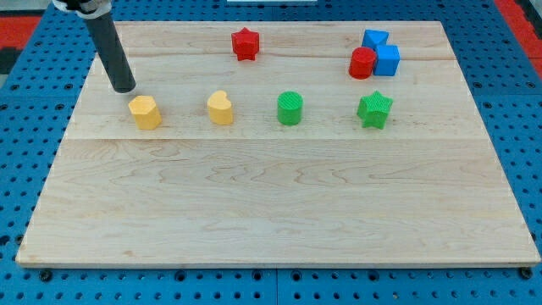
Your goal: Point your arm to the left side of the yellow hexagon
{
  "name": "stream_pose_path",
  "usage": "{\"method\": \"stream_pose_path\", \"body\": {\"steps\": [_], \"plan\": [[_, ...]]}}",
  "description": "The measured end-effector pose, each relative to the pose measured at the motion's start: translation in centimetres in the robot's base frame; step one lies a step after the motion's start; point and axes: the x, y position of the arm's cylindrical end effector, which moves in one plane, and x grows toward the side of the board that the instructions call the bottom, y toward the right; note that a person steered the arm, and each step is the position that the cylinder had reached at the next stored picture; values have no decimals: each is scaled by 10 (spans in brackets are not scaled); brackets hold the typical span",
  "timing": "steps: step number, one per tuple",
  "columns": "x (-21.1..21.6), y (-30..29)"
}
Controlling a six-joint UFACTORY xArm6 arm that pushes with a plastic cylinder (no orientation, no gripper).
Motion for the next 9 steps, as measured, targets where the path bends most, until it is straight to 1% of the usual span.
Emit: {"method": "stream_pose_path", "body": {"steps": [5, 6, 7, 8, 9], "plan": [[0, -12], [0, -33], [9, -62], [33, -73], [50, -42]]}}
